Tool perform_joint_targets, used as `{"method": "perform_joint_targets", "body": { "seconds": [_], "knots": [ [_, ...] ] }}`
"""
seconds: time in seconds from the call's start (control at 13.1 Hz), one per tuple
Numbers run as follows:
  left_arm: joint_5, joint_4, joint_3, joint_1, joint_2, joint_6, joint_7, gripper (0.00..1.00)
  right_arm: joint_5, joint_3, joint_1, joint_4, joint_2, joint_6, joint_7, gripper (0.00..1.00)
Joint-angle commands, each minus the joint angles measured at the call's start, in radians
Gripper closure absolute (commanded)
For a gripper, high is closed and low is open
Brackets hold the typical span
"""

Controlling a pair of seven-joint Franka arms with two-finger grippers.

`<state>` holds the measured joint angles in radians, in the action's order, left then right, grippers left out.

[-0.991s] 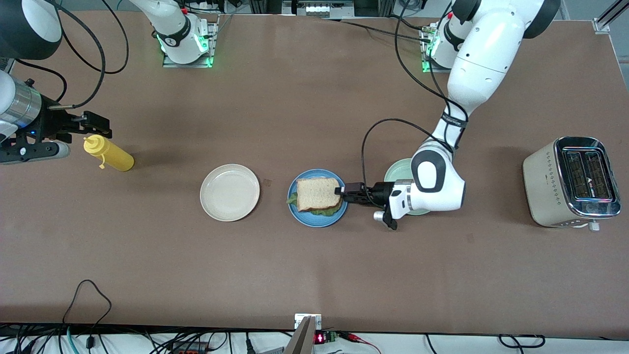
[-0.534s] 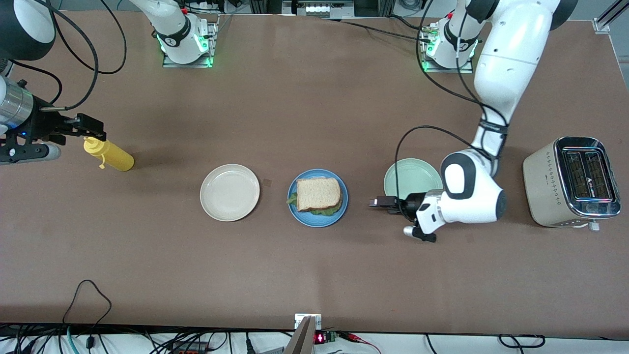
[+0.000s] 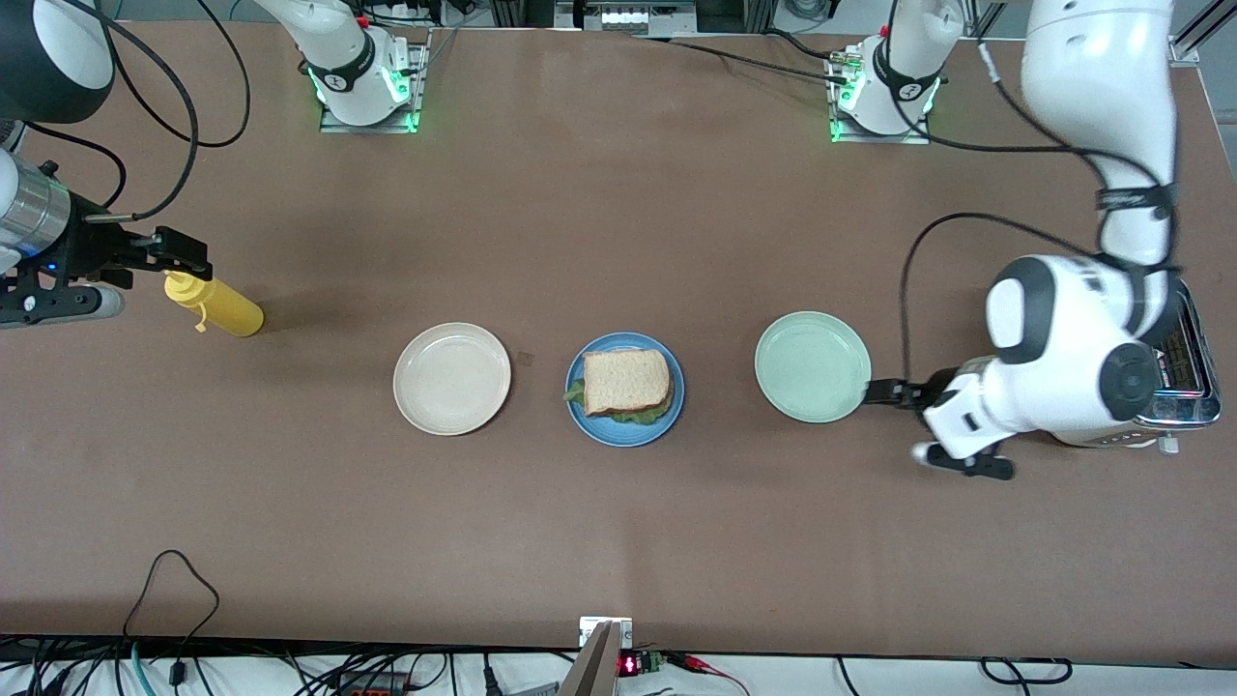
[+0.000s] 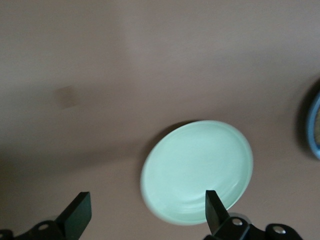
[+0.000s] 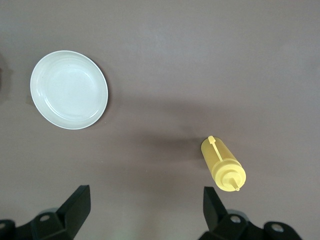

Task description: Make sandwich in blue plate with both arms

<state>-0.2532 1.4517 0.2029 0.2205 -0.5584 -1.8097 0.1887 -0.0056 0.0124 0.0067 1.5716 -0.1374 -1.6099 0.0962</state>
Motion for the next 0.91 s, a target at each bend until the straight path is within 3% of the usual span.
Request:
{"method": "perform_joint_targets", "body": {
  "seconds": [0.0,0.3,0.53,0.69,0.76,0.84],
  "knots": [
    [0.083,-0.045,0.093,0.010,0.070,0.133,-0.014,0.00,-0.001,0.003,-0.008,-0.024,-0.022,-0.005,-0.012,0.00],
    [0.086,-0.051,0.153,0.008,0.204,0.271,-0.012,0.00,-0.001,0.003,-0.002,-0.024,-0.030,-0.005,-0.013,0.00],
    [0.138,-0.044,0.116,-0.033,0.314,0.329,-0.029,0.00,0.003,0.004,-0.001,-0.024,-0.037,-0.010,-0.013,0.00],
    [0.158,-0.028,-0.123,-0.242,0.351,0.332,-0.031,0.00,0.001,0.004,0.001,-0.024,-0.037,-0.012,-0.013,0.00],
    [0.225,-0.021,-0.232,-0.307,0.368,0.332,-0.044,0.00,0.001,0.006,0.001,-0.024,-0.037,-0.012,-0.013,0.00],
    [0.291,0.022,-0.270,-0.311,0.397,0.319,-0.079,0.00,0.001,0.006,0.001,-0.024,-0.039,-0.012,-0.013,0.00]
  ]
}}
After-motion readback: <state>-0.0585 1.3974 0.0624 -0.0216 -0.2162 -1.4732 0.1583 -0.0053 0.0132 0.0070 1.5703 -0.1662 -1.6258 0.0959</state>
